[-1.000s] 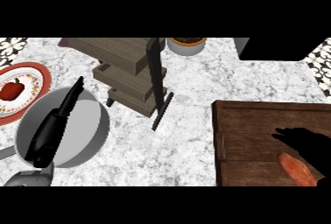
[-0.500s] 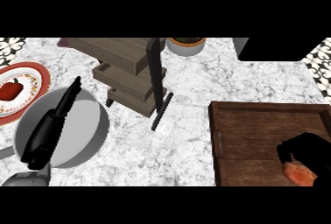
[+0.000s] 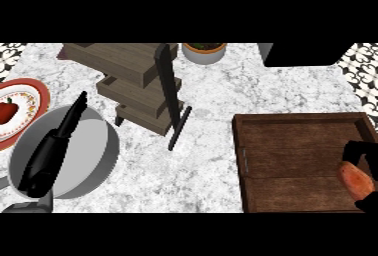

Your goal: Pick the sweet potato from the tray and place it in the tiered basket

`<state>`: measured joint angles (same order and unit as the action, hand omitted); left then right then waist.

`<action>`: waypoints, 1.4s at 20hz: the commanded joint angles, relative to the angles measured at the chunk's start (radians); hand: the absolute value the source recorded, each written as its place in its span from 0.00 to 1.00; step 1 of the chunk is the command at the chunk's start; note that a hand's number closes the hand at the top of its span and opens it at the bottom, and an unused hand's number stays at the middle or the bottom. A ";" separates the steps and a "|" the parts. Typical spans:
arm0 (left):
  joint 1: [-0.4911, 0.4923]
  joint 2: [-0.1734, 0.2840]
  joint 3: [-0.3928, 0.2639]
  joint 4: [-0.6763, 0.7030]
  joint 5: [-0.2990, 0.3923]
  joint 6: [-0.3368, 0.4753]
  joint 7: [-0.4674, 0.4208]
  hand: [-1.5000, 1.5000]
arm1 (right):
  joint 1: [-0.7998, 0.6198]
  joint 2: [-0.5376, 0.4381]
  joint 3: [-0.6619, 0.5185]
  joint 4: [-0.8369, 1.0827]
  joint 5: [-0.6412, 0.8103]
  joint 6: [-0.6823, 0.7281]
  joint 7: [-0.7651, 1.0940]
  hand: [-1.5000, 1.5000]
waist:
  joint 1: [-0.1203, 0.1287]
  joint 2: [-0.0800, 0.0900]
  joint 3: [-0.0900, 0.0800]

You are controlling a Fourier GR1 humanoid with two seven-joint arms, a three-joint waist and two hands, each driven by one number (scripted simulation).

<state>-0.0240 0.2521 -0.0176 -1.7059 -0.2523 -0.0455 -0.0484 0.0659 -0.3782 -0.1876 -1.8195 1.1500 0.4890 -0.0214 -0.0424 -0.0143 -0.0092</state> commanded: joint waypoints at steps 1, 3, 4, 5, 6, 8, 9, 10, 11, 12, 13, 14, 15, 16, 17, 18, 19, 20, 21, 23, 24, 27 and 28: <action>-0.007 0.003 0.014 0.013 0.010 -0.005 0.014 0.50 | -0.059 0.095 -0.087 -0.194 -0.004 0.131 0.278 1.00 | -0.004 -0.001 0.001; -0.029 0.009 0.021 0.048 0.016 -0.014 -0.019 0.50 | -0.120 0.141 -0.091 -0.299 -0.007 0.218 0.391 1.00 | 0.007 0.005 0.002; -0.035 0.000 0.004 -0.004 0.002 -0.006 0.024 0.50 | -0.127 0.140 -0.107 -0.384 -0.026 0.272 0.417 1.00 | 0.007 -0.001 0.003; -0.025 -0.001 0.002 0.008 0.002 -0.009 0.009 0.50 | -0.143 0.195 -0.065 -0.443 -0.007 0.310 0.490 1.00 | 0.018 0.002 0.004; -0.012 -0.009 -0.012 -0.005 -0.008 -0.003 0.002 0.50 | -0.238 0.198 -0.109 -0.452 -0.047 0.361 0.527 1.00 | 0.031 0.003 0.004; -0.012 -0.005 -0.012 -0.004 -0.009 -0.010 0.006 0.50 | -0.296 0.275 -0.103 -0.540 -0.080 0.426 0.610 1.00 | 0.035 0.005 0.005; -0.021 -0.007 0.004 0.043 0.002 -0.006 -0.037 0.50 | -0.324 0.310 -0.139 -0.575 -0.127 0.450 0.629 1.00 | 0.024 0.005 0.005; -0.016 -0.023 -0.019 0.035 -0.009 -0.001 -0.028 0.50 | -0.384 0.363 -0.166 -0.567 -0.165 0.433 0.653 1.00 | 0.027 0.003 0.005; -0.012 -0.019 -0.012 0.032 -0.006 -0.001 -0.029 0.50 | -0.437 0.371 -0.153 -0.563 -0.205 0.439 0.727 1.00 | 0.037 0.001 0.004; -0.040 -0.011 -0.009 0.036 -0.001 -0.015 -0.003 0.50 | -0.477 0.373 -0.152 -0.598 -0.242 0.458 0.766 1.00 | 0.030 0.001 0.005; -0.056 -0.012 -0.006 0.042 -0.003 -0.012 0.005 0.50 | -0.517 0.374 -0.131 -0.630 -0.262 0.493 0.804 1.00 | 0.029 0.002 0.005; -0.058 -0.022 0.000 0.068 -0.003 -0.002 -0.012 0.50 | -0.585 0.375 -0.132 -0.627 -0.263 0.550 0.810 1.00 | 0.024 0.000 0.004; -0.054 -0.005 0.007 0.041 -0.001 -0.010 0.004 0.50 | -0.650 0.375 -0.134 -0.626 -0.244 0.571 0.831 1.00 | 0.030 -0.002 0.004; -0.020 0.010 0.019 0.030 0.024 -0.034 -0.025 0.50 | -0.740 0.336 -0.150 -0.570 -0.234 0.592 0.822 1.00 | 0.042 -0.002 0.004; -0.039 0.001 0.007 0.050 0.005 -0.025 -0.014 0.50 | -0.787 0.354 -0.118 -0.582 -0.227 0.623 0.846 1.00 | 0.034 0.000 0.004; -0.026 -0.012 -0.014 0.028 -0.007 -0.018 -0.004 0.50 | -0.849 0.376 -0.112 -0.567 -0.230 0.619 0.882 1.00 | 0.038 -0.005 0.004; -0.031 -0.031 -0.033 -0.021 -0.017 -0.007 0.040 0.50 | -0.929 0.374 -0.131 -0.509 -0.221 0.626 0.890 1.00 | 0.043 -0.003 0.006; -0.043 -0.009 -0.016 0.039 -0.019 -0.016 -0.013 0.50 | -0.996 0.377 -0.105 -0.479 -0.231 0.605 0.955 1.00 | 0.043 -0.005 0.003; -0.023 -0.034 -0.026 0.047 -0.013 -0.006 -0.029 0.50 | -1.063 0.377 -0.114 -0.433 -0.248 0.592 0.985 1.00 | 0.047 -0.002 0.004; -0.070 -0.026 -0.028 0.030 -0.030 -0.005 0.019 0.50 | -1.193 0.378 -0.117 -0.354 -0.263 0.567 1.042 1.00 | 0.046 -0.002 0.005; -0.053 -0.028 -0.029 0.046 -0.030 -0.006 0.006 0.50 | -1.257 0.378 -0.104 -0.305 -0.262 0.550 1.058 1.00 | 0.051 -0.001 0.005; -0.079 -0.012 0.001 0.083 -0.009 -0.020 -0.022 0.50 | -1.402 0.378 -0.117 -0.183 -0.281 0.521 1.140 1.00 | 0.050 -0.002 0.004; -0.071 -0.044 -0.043 0.046 -0.029 -0.008 0.013 0.50 | -1.439 0.378 -0.088 -0.133 -0.273 0.483 1.168 1.00 | 0.060 -0.002 0.005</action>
<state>-0.0862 0.2268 -0.0383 -1.6548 -0.2702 -0.0584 -0.0491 -1.1793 -0.0051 -0.3046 -2.0842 0.9044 0.9522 0.9160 0.0074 -0.0160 -0.0048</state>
